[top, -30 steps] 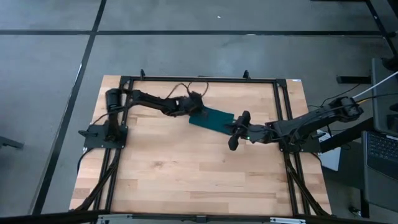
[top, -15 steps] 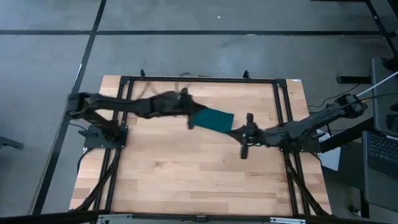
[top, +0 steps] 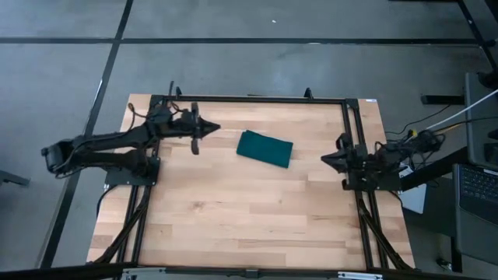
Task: Fold microfiber towels
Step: Return to Home Position
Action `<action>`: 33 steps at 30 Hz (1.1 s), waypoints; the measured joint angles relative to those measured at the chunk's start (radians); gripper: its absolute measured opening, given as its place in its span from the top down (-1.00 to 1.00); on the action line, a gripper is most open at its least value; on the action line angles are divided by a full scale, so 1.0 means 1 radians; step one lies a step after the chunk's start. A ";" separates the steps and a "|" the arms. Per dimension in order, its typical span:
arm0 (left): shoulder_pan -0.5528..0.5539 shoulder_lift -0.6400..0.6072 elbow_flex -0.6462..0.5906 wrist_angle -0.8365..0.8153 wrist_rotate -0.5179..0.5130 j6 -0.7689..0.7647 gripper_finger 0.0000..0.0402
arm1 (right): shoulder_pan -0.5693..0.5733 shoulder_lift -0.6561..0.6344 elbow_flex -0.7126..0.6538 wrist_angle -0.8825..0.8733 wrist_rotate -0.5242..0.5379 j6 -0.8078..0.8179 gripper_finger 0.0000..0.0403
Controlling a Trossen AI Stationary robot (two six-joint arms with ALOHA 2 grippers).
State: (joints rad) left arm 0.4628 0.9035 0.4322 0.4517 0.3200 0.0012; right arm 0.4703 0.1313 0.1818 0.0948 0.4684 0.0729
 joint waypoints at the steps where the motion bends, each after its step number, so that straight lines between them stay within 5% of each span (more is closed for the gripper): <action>1: 0.027 -0.008 -0.024 0.033 0.027 0.001 0.97 | 0.000 -0.054 -0.015 -0.041 0.012 0.000 0.86; 3: 0.083 -0.023 -0.083 0.095 0.065 -0.016 0.98 | 0.000 -0.132 -0.034 -0.150 0.021 0.014 0.85; 13: 0.287 -0.202 -0.390 0.346 0.174 -0.098 0.99 | 0.003 -0.132 -0.029 -0.322 0.082 0.004 0.84; 22: 0.467 -0.283 -0.424 0.292 0.386 -0.118 0.97 | 0.003 -0.132 -0.031 -0.411 0.095 -0.003 0.84; 27: 0.390 -0.352 -0.424 0.174 0.234 -0.060 0.99 | 0.003 -0.132 -0.031 -0.423 0.144 0.028 0.84; 33: 0.142 -0.417 -0.424 0.043 -0.053 -0.026 0.99 | 0.003 -0.132 -0.066 -0.413 0.198 0.048 0.84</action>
State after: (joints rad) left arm 0.6052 0.4862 0.0086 0.4950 0.2674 -0.0252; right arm 0.4732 -0.0006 0.1158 -0.3184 0.6664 0.1214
